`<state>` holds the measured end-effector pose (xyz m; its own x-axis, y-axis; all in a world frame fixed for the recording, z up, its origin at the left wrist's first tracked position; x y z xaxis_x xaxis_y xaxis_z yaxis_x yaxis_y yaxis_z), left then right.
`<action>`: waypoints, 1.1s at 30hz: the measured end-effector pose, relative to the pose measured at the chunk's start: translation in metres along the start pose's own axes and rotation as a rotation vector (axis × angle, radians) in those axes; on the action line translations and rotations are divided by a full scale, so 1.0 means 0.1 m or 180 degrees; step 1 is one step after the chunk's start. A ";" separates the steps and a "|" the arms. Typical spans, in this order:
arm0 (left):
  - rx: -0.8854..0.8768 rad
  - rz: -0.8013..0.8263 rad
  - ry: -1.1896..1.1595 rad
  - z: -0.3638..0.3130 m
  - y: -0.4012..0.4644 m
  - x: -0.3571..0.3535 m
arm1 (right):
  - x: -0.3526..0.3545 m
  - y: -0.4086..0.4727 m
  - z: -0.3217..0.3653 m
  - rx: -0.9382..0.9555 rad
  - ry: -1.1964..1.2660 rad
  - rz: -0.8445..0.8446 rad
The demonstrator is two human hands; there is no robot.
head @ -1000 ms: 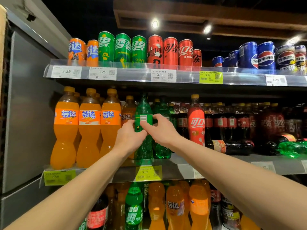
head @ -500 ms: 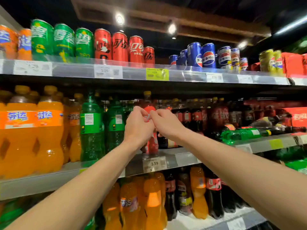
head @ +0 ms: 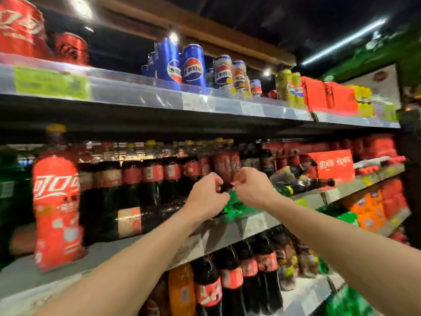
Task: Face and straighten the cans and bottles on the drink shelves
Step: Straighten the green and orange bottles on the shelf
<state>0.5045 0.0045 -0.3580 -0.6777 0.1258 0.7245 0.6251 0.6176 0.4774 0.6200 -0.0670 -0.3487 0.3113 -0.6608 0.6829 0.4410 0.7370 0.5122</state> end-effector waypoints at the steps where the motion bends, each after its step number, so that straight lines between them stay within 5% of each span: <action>1: -0.0048 0.0170 0.0209 -0.03 0.11 -0.12 | 0.05 0.05 -0.09 -0.0039 -0.0070 -0.0030; 11: -0.0037 0.1316 0.1536 -0.18 0.91 -0.79 | 0.00 0.45 -0.75 -0.0173 0.0112 0.0094; 17: -0.0622 0.0374 0.2210 -0.23 0.69 -0.68 | 0.16 0.30 -0.85 -0.0570 0.0796 -0.1010; 20: -0.0686 -0.0333 0.1862 -0.33 0.41 -0.42 | 0.27 0.13 -0.70 -0.1018 0.1595 -0.1370; 23: -0.0598 -0.0697 0.1134 -0.50 0.09 -0.12 | 0.20 0.01 -0.44 -0.1455 0.2479 -0.0789; 26: -0.0449 -0.0646 0.0746 -0.58 -0.21 0.16 | 0.12 -0.11 -0.04 -0.1023 0.3262 -0.0354; 33: -0.0249 -0.0411 0.0399 -0.47 -1.05 0.89 | 0.02 -0.64 0.76 -0.0646 0.3162 -0.0218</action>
<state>0.3962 -0.0856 -0.3206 -0.7037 -0.0514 0.7086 0.5675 0.5594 0.6041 0.5285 -0.1052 -0.3405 0.7980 -0.5876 -0.1338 0.5899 0.7163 0.3727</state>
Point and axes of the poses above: each hand's wrist, its own y-axis towards the middle knuckle, its own x-axis out of the back of the hand, z = x × y, the point moved 4 cm from there along y, towards the middle knuckle, and after that the axes turned 6 degrees about z, right-handed, at the moved point
